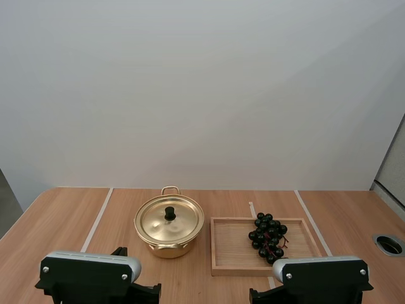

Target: Open the lid, put the grape in the pot, and close it

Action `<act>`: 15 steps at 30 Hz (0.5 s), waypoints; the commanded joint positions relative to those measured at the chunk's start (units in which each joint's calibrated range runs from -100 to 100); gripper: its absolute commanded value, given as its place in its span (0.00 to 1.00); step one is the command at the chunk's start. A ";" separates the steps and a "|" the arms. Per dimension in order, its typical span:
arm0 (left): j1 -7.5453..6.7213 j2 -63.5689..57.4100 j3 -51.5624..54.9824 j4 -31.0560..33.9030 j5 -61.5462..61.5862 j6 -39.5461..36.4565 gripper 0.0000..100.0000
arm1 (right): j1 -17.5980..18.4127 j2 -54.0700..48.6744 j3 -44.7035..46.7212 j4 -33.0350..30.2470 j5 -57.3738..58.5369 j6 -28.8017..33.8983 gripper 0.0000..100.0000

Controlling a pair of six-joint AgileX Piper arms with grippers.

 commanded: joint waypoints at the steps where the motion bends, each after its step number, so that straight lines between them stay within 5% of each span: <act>1: -0.20 -0.29 0.13 0.25 -2.05 -0.02 0.01 | -0.20 -0.34 0.00 0.31 0.17 -0.32 0.00; 9: -0.20 -0.29 -5.61 0.25 -2.40 -0.02 0.01 | -0.20 -0.34 0.00 0.52 -3.11 -0.32 0.00; 15: -0.20 -0.29 -15.67 0.25 -1.62 -0.02 0.01 | -0.20 -0.34 -11.82 0.52 6.51 -0.32 0.00</act>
